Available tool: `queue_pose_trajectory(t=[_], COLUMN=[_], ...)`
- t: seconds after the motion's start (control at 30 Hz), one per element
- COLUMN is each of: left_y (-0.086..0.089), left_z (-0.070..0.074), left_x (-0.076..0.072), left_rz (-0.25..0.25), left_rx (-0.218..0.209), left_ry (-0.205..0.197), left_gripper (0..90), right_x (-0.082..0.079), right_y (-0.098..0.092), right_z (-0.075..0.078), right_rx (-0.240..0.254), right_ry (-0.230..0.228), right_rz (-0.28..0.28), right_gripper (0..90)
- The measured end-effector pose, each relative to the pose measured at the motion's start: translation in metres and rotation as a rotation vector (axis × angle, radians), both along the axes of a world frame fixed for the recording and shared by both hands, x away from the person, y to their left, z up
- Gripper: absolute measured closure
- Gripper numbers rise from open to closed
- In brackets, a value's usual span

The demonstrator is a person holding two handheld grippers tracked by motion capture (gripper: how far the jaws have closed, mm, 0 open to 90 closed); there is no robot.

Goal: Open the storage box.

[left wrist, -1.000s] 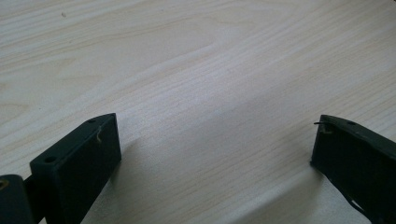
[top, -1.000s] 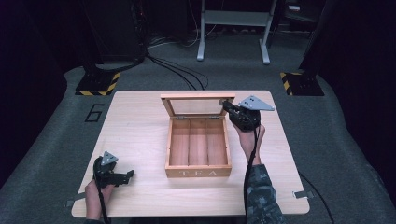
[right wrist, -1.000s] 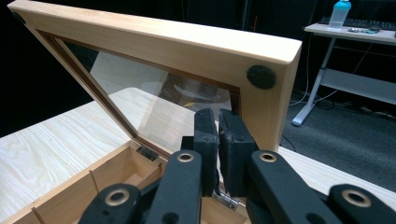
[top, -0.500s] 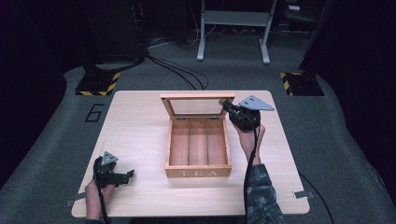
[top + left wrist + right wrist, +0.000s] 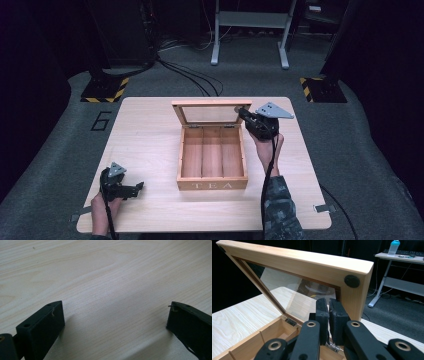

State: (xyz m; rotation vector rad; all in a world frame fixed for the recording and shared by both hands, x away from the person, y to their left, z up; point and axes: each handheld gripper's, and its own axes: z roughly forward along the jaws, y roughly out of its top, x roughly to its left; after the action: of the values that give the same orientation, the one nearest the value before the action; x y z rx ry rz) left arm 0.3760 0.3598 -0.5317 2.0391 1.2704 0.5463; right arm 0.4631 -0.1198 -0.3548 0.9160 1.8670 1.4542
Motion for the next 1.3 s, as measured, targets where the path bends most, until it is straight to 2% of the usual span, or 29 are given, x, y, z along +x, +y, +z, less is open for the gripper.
queue_pose_trajectory(t=[1.3], left_y=[0.0000], left_z=[-0.0001], left_x=[0.0000], left_rz=[0.000], left_rx=[-0.002], left_ry=[0.001], left_gripper=[1.2], right_x=[-0.0008], right_y=[0.0007], right_z=[0.0001], right_rx=[-0.002], right_ry=[0.005], right_rz=[-0.006], right_gripper=[85.8])
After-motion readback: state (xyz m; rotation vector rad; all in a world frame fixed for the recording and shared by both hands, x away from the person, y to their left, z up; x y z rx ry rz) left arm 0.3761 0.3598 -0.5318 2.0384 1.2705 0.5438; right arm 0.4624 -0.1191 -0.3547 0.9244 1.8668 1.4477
